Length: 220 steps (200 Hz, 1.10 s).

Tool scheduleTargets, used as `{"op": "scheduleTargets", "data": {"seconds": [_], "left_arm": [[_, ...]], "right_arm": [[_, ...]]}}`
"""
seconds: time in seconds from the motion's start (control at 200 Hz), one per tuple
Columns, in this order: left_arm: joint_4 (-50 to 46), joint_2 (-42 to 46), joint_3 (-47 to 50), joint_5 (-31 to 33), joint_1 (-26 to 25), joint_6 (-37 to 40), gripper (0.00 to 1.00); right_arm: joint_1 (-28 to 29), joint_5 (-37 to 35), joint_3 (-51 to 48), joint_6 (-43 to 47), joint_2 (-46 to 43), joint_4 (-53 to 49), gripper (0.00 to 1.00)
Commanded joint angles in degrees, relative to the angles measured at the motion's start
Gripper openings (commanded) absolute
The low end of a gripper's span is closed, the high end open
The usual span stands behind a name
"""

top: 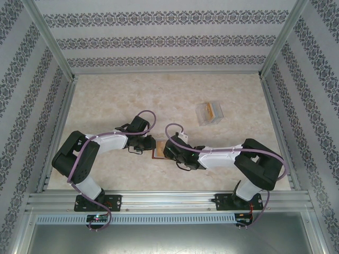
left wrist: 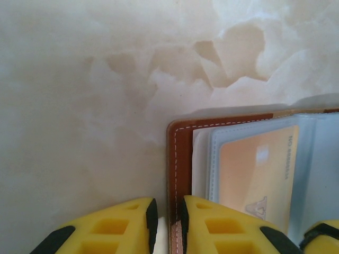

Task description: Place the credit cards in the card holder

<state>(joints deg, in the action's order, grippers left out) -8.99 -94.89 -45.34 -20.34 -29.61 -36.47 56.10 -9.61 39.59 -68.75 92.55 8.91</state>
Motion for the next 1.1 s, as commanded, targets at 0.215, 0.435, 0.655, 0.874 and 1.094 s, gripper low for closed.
{"op": "scheduleTargets", "data": {"seconds": [0.215,0.435,0.655,0.874,1.094], "left_arm": [[2.5,-4.8,1.9,-6.4,-1.9,0.1,0.23],[3.1,-4.8,2.1,-6.5,-2.0,-0.2,0.23],[3.1,-4.6,2.4,-6.6,-2.0,-0.2,0.23],[1.9,-3.0,2.1,-4.9,-2.0,-0.1,0.30],[0.6,-1.7,1.7,-3.7,-2.0,0.2,0.32]], "right_arm": [[-0.2,0.4,2.2,1.2,2.7,-2.3,0.31],[-0.4,2.6,2.8,1.3,4.5,-0.6,0.21],[0.1,2.5,3.9,3.1,4.5,-0.5,0.16],[0.1,1.4,3.1,4.6,1.7,-1.5,0.18],[0.1,-2.8,1.6,6.4,-5.8,-7.7,0.34]]}}
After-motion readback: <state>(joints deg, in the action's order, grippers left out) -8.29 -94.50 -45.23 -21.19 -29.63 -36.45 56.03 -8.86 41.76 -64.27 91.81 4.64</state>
